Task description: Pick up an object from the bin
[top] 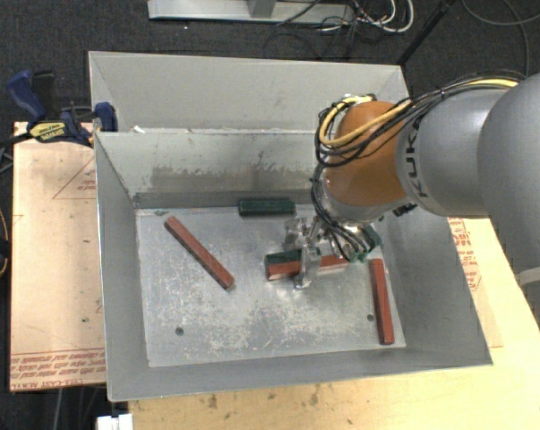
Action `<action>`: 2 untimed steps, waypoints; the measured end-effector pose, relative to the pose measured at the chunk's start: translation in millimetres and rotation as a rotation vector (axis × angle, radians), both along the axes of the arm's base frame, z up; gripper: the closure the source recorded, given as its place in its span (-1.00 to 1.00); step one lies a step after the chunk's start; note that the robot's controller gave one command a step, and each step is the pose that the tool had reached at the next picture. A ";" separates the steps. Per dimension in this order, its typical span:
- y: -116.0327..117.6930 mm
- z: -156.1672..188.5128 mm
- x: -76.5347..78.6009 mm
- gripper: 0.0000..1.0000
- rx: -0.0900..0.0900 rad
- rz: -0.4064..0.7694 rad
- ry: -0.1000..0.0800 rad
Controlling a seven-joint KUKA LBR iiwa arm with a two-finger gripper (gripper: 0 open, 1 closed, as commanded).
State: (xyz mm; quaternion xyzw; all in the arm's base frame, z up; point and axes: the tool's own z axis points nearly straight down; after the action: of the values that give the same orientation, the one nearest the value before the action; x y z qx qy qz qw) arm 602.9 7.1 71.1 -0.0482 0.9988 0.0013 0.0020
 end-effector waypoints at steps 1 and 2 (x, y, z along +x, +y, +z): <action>0.0 0.0 0.0 1.00 0.000 0.000 0.000; -10.1 76.4 -22.5 -1.00 -0.002 -0.013 0.006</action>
Offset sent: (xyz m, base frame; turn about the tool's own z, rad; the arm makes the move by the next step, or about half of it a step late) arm -0.0330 -0.0161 0.1232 0.0177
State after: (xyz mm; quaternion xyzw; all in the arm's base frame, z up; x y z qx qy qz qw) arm 580.4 -3.0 147.5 -0.0419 0.9991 0.0006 -0.0012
